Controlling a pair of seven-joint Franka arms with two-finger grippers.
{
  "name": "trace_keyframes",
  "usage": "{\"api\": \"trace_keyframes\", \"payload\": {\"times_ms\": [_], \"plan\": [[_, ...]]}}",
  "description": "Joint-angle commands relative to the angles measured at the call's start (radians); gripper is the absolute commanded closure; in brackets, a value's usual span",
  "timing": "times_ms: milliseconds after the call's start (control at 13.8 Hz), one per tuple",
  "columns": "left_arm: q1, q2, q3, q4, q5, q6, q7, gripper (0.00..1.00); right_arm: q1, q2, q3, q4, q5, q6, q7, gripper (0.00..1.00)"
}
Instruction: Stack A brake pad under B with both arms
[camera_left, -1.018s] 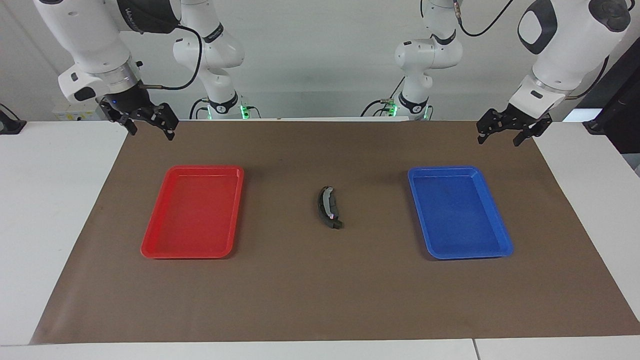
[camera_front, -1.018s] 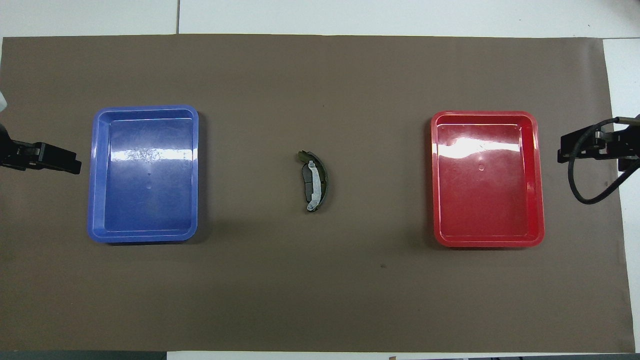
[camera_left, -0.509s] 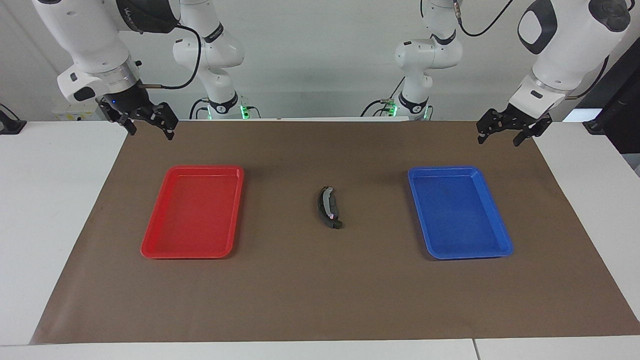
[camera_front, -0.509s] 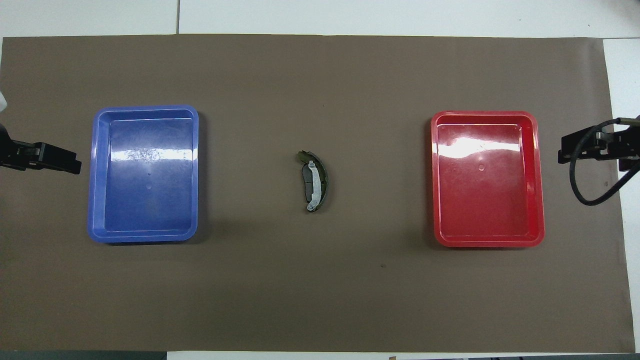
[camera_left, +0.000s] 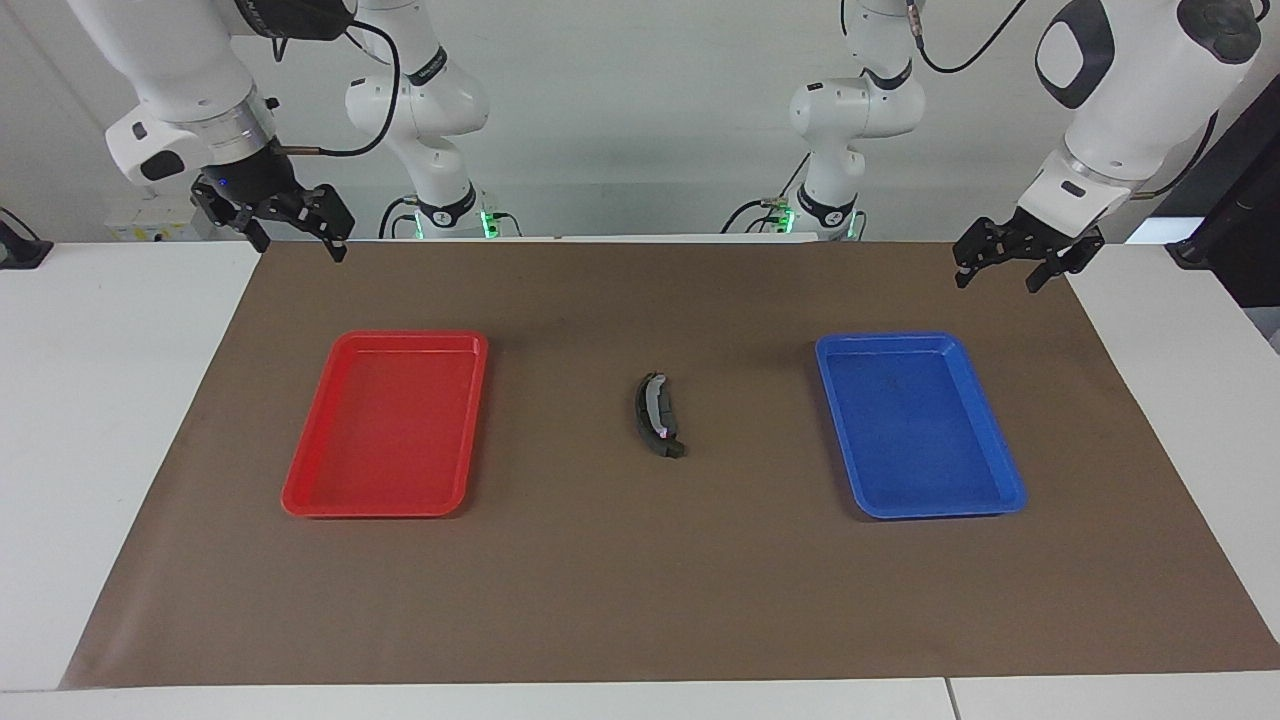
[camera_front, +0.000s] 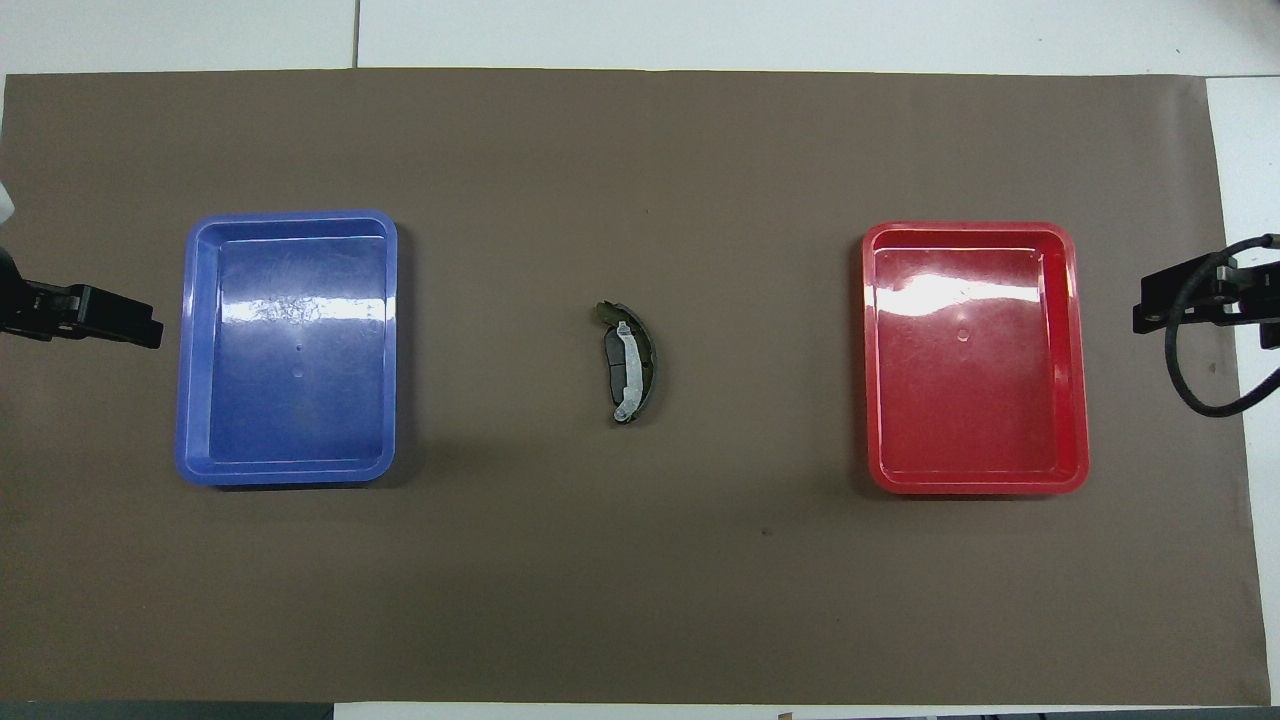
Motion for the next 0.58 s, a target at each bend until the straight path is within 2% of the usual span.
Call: {"api": "trace_keyframes", "payload": {"times_ms": [0,509], "plan": [[0.007,-0.024,-0.003,-0.022,0.005,0.008,-0.007,0.00,-0.008,0.020,-0.010,0.031,0.007,-0.023,-0.055,0.00],[0.007,-0.024,-0.003,-0.022,0.005,0.008,-0.006,0.00,-0.005,0.014,-0.010,0.022,0.007,-0.021,-0.050,0.00]]}}
